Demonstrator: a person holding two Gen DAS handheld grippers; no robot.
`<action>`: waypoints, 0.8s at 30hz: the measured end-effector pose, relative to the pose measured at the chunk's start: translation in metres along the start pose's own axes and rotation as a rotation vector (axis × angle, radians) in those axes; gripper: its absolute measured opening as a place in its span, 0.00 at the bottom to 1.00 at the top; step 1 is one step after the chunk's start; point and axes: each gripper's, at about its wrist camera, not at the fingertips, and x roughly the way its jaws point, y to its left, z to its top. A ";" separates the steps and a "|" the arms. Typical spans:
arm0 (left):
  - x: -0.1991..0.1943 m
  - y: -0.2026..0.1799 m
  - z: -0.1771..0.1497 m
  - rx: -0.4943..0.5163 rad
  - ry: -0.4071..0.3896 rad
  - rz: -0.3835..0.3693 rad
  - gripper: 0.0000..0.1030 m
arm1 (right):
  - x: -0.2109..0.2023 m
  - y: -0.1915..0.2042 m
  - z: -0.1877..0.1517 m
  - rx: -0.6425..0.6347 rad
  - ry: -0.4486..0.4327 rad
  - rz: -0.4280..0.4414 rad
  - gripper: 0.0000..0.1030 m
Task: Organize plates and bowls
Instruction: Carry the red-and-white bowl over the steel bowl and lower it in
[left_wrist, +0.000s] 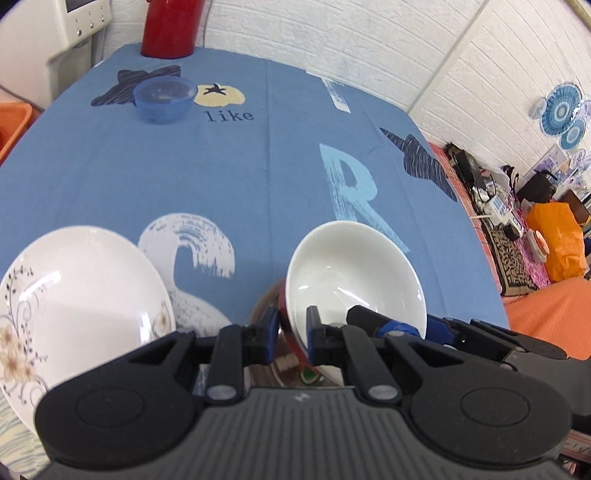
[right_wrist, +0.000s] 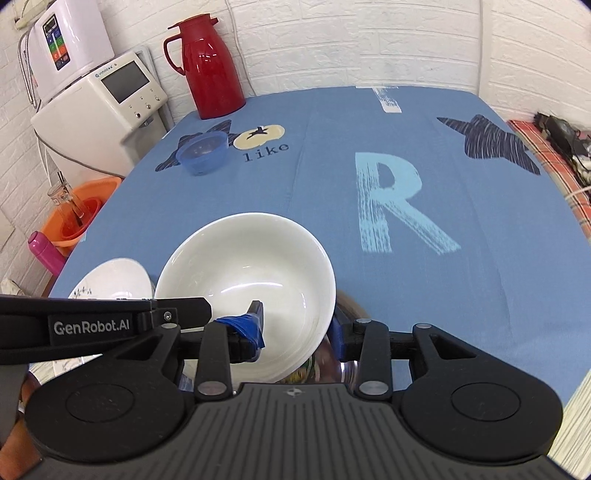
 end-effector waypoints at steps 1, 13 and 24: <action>0.000 -0.001 -0.005 0.007 0.000 0.003 0.04 | -0.001 -0.001 -0.005 0.006 0.002 0.002 0.21; 0.017 -0.004 -0.033 0.028 0.039 0.000 0.05 | 0.007 -0.016 -0.039 0.055 0.042 0.002 0.22; 0.038 0.005 -0.032 0.015 0.073 -0.017 0.05 | 0.022 -0.019 -0.040 0.050 0.057 -0.007 0.22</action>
